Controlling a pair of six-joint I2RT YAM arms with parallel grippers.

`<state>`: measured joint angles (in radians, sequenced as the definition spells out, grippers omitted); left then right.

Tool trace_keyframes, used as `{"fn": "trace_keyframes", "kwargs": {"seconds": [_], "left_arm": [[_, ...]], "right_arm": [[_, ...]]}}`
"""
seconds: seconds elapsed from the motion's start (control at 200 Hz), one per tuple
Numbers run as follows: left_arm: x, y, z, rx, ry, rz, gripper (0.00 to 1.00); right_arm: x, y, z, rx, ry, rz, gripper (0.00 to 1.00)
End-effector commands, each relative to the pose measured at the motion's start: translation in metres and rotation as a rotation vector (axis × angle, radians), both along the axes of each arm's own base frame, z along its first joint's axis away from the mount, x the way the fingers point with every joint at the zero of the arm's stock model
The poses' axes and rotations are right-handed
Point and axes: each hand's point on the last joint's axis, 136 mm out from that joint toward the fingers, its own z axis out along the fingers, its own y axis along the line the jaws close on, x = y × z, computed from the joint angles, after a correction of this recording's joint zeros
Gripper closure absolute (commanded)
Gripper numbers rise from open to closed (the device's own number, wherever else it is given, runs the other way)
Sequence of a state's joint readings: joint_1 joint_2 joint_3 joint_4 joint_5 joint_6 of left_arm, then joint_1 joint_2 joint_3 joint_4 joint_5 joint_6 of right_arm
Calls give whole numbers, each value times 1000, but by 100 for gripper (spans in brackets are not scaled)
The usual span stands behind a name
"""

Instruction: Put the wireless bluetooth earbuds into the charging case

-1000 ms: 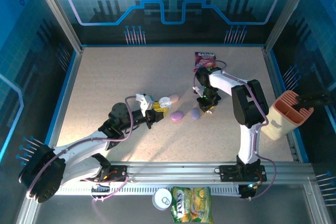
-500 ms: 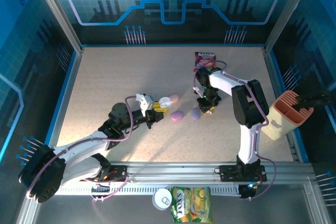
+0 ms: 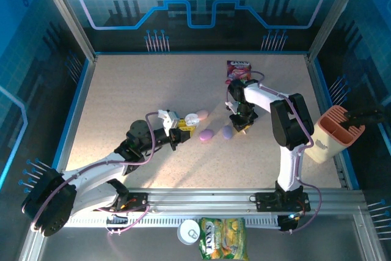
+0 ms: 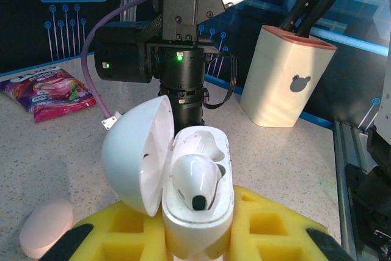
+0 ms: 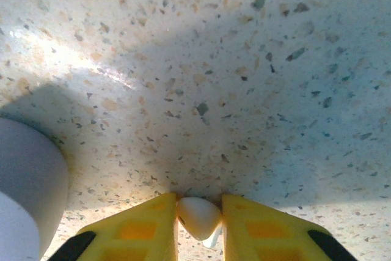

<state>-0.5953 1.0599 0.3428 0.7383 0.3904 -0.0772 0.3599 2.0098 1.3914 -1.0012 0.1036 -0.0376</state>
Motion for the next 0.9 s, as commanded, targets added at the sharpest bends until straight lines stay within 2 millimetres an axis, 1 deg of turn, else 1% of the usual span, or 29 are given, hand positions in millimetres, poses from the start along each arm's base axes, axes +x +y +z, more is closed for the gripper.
{"fn": "trace_keyframes", "kwargs": {"seconds": [0.0, 0.065, 0.245, 0.32, 0.385, 0.445, 0.555, 0.685, 0.825, 0.895], "left_arm": [[-3, 1, 4, -13, -12, -11, 82], [-3, 1, 4, -12, -11, -12, 82], [0, -1, 4, -12, -10, -15, 82], [0, -3, 5, -15, -8, -22, 82], [1, -5, 6, -17, -5, -28, 82], [3, -7, 6, -17, -4, -34, 82], [4, -10, 7, -12, -3, -45, 82], [8, -15, 8, -14, -3, -58, 82], [11, -22, 9, -16, 3, -79, 82], [12, -24, 11, -19, 2, -87, 82]], "right_arm": [[-2, 2, 1, 9, -30, -20, 81], [2, 4, 5, 28, -73, -13, 80], [11, 12, 33, 118, -235, -38, 80], [15, 16, 49, 169, -321, -49, 80], [13, 21, 64, 225, -384, -54, 80], [11, 26, 83, 286, -460, -53, 81], [2, 38, 120, 427, -579, -38, 80], [-16, 53, 160, 590, -655, -16, 80], [-35, 67, 193, 692, -699, 25, 80], [-43, 74, 206, 730, -711, 43, 80]]}}
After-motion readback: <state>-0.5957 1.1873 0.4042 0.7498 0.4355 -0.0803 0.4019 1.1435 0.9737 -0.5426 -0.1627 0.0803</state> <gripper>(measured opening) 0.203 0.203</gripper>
